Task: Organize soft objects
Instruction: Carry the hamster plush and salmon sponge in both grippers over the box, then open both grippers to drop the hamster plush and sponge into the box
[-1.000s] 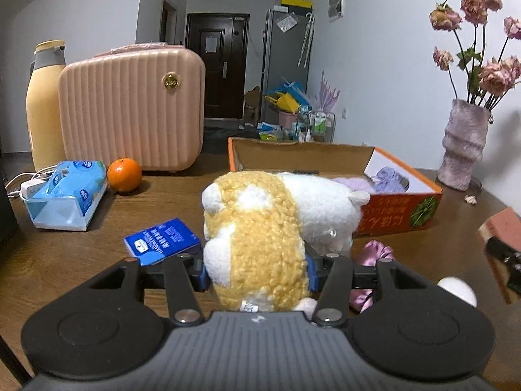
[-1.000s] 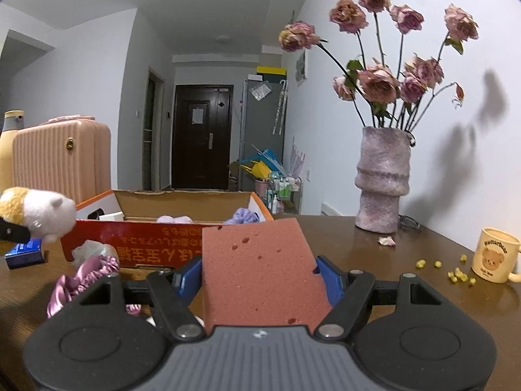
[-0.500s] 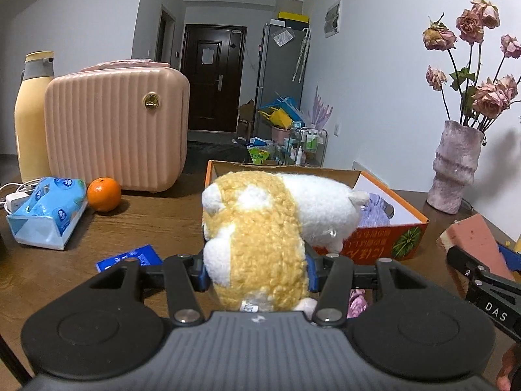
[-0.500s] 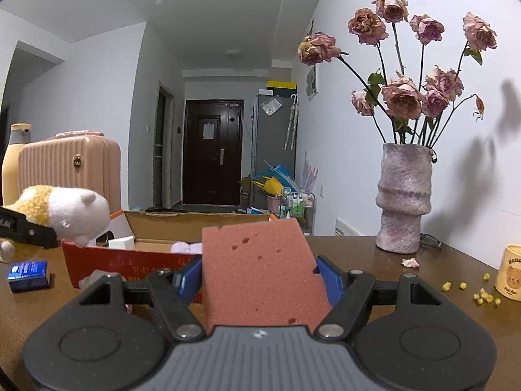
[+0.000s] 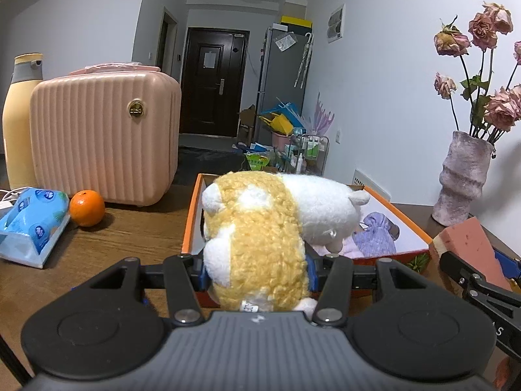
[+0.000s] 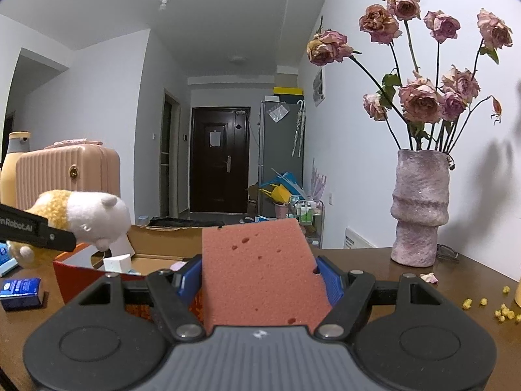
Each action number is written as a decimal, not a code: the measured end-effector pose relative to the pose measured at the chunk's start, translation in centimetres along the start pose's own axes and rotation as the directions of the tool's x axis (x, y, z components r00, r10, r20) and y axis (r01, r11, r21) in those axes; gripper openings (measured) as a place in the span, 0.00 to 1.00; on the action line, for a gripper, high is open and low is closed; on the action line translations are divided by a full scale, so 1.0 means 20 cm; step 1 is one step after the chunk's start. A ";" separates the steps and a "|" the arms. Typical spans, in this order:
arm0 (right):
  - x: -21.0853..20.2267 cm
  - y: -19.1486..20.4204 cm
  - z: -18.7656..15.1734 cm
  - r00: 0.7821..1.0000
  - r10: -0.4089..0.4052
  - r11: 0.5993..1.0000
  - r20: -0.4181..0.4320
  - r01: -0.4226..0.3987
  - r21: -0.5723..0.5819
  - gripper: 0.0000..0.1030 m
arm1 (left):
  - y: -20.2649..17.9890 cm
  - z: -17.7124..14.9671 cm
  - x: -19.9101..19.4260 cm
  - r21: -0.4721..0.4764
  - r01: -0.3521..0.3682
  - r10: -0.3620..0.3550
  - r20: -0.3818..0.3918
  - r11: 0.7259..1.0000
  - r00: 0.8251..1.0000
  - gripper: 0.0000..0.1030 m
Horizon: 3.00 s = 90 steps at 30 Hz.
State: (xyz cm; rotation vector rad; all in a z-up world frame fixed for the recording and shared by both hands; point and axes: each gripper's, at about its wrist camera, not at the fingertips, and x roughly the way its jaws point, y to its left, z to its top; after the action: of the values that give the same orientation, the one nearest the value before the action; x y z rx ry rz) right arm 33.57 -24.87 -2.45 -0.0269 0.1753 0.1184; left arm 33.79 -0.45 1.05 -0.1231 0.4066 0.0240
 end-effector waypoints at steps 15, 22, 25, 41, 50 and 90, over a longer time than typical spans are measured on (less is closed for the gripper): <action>0.22 -0.03 0.04 0.999 0.026 1.000 0.019 -0.026 -0.005 0.70 | -0.05 0.07 0.22 0.016 0.006 -0.007 0.006 1.000 1.000 0.50; 0.34 -0.06 0.07 0.999 0.031 0.999 0.035 -0.031 -0.013 0.70 | -0.07 0.09 0.33 0.025 0.002 -0.002 0.000 1.000 1.000 0.50; 0.40 -0.07 0.08 0.999 0.034 0.999 0.040 -0.034 -0.012 0.70 | -0.07 0.10 0.37 0.026 -0.004 0.004 0.001 1.000 1.000 0.50; 0.66 -0.05 0.12 0.993 0.106 0.994 0.046 -0.104 -0.034 0.70 | -0.06 0.14 0.59 0.033 -0.048 0.048 0.006 0.998 0.999 0.50; 0.74 -0.02 0.14 0.989 0.137 0.990 0.046 -0.136 -0.040 0.70 | -0.09 0.13 0.67 0.044 -0.061 0.059 0.039 0.997 0.997 0.50; 0.81 -0.09 0.11 0.994 0.109 0.993 0.013 -0.110 0.035 1.00 | -0.10 0.14 0.67 0.010 -0.185 0.182 0.131 0.983 0.975 1.00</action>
State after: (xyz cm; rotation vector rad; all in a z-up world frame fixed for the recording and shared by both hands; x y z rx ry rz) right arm 50.03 -24.64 -3.06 0.0188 0.1675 0.2249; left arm 47.27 -2.07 -1.42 -0.0617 0.2870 0.2085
